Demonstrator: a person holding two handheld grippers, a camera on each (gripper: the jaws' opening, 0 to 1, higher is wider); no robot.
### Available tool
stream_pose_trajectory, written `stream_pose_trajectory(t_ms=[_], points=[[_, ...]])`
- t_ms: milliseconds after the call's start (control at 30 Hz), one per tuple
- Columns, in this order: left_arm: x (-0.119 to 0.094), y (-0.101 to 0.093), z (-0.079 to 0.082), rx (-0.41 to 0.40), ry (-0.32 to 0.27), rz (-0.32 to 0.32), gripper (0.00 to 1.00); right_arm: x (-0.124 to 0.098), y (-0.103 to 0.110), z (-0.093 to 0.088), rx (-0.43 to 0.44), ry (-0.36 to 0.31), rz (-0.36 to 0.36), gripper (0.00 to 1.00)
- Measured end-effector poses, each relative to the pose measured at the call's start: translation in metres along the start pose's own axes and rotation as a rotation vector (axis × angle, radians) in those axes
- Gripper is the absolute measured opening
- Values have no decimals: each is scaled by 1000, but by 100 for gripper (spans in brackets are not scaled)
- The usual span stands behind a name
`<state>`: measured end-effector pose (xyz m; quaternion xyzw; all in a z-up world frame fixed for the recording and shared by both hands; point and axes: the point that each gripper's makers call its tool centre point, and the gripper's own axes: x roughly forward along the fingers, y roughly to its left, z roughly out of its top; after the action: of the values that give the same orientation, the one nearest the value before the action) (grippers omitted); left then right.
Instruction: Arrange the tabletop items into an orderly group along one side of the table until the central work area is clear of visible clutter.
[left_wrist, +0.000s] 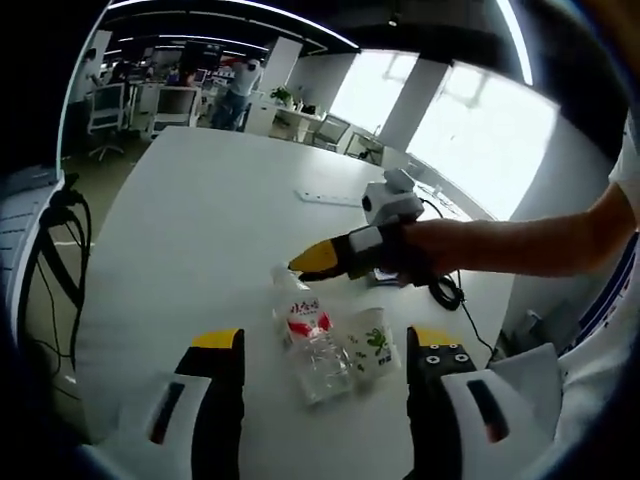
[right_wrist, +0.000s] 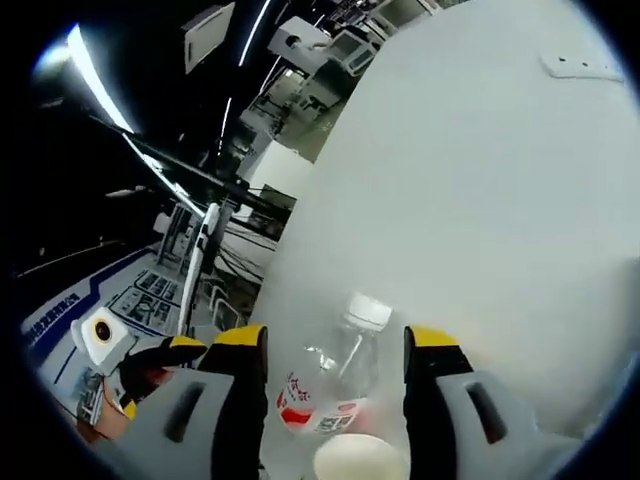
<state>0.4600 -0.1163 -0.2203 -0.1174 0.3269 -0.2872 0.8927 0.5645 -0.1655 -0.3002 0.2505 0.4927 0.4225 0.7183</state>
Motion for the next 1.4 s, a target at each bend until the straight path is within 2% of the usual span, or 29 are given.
stream_pose_trajectory(t_ms=[333, 567, 833, 933, 1000, 1400], points=[[2, 1, 4, -22, -38, -25, 66, 18, -1, 3, 87, -26, 40, 46], [5, 3, 1, -32, -44, -38, 65, 24, 0, 3, 121, -43, 74, 41], [9, 5, -2, -39, -42, -44, 65, 27, -7, 2, 149, -59, 73, 30], [10, 6, -5, -41, -37, -46, 64, 27, -13, 0, 133, -56, 50, 22], [10, 6, -5, -42, -37, -48, 64, 27, -13, -1, 156, -63, 59, 22], [12, 9, -11, -52, -34, -59, 63, 25, -10, -2, 127, -76, 59, 21]])
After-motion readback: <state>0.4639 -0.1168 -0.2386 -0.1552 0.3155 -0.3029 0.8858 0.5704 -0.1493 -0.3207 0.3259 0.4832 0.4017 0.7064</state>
